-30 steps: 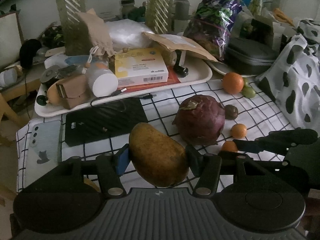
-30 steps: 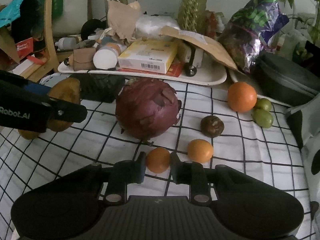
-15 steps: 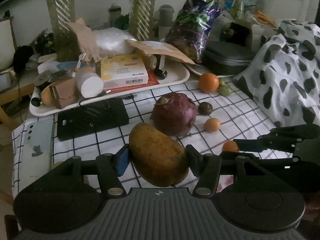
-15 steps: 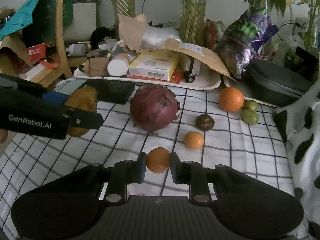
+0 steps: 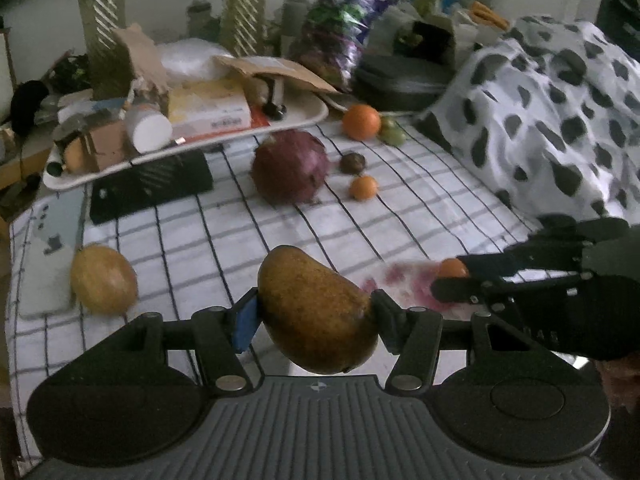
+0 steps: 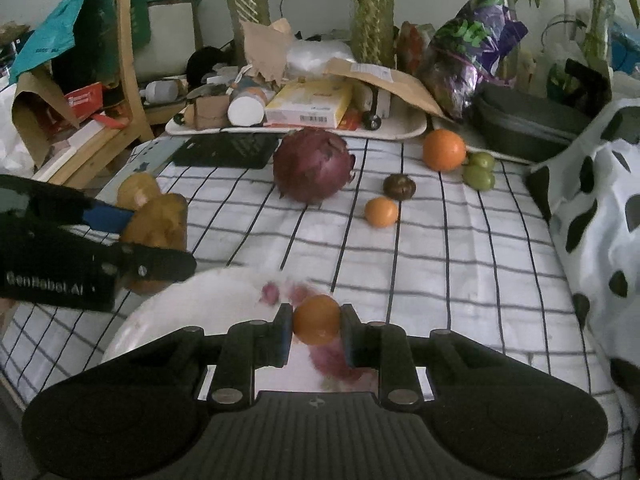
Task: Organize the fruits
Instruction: 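Carry the brown fruit and small orange fruit over the rose-print plate with both tools, then lower both fruits onto the plate and open both tools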
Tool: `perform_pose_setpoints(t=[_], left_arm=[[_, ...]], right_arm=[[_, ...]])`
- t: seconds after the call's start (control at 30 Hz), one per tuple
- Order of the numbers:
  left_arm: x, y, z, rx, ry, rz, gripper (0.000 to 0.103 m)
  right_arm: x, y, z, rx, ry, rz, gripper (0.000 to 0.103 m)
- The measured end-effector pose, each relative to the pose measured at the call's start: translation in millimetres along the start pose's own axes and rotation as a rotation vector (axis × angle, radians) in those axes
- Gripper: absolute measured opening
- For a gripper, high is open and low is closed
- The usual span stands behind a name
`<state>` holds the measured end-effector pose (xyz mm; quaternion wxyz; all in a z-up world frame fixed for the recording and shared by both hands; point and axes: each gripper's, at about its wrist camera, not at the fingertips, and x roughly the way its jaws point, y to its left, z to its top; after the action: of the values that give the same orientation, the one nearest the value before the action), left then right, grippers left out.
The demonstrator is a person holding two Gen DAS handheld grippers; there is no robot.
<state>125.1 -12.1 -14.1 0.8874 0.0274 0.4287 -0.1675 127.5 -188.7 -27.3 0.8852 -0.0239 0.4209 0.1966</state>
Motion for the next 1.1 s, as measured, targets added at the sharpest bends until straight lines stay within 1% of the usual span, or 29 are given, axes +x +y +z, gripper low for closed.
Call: perform_pose_setpoints(t=[0.17, 0.37, 0.67, 0.97, 1.0, 1.07, 1.1], left_arm=[[-2.8, -14.4, -14.6, 0.030, 0.023, -0.031, 0.056], [1.0, -26.7, -26.6, 0.099, 0.050, -0.060, 0.056], [22.8, -31.1, -35.6, 0.166, 0.134, -0.034, 0.057], [28.1, -43.9, -37.5, 0.275, 0.145, -0.005, 0.059], [28.2, -44.2, -37.9, 0.280, 0.144, -0.007, 0.060], [28.9, -43.3, -37.5, 0.276, 0.148, -0.031, 0.072], [28.9, -42.6, -37.7, 0.268, 0.149, -0.043, 0.073]], right_arm=[[-6.7, 2.7, -12.5, 0.000, 0.019, 0.007, 0.026], [-8.3, 5.4, -22.0, -0.007, 0.050, 0.023, 0.026], [1.4, 2.5, -21.2, -0.008, 0.094, 0.027, 0.026], [8.8, 2.6, -22.0, -0.014, 0.136, 0.038, 0.027], [8.8, 1.9, -21.9, -0.009, 0.138, 0.037, 0.027], [9.0, -0.7, -21.3, 0.009, 0.141, 0.038, 0.029], [8.5, -1.8, -21.0, 0.016, 0.138, 0.036, 0.036]])
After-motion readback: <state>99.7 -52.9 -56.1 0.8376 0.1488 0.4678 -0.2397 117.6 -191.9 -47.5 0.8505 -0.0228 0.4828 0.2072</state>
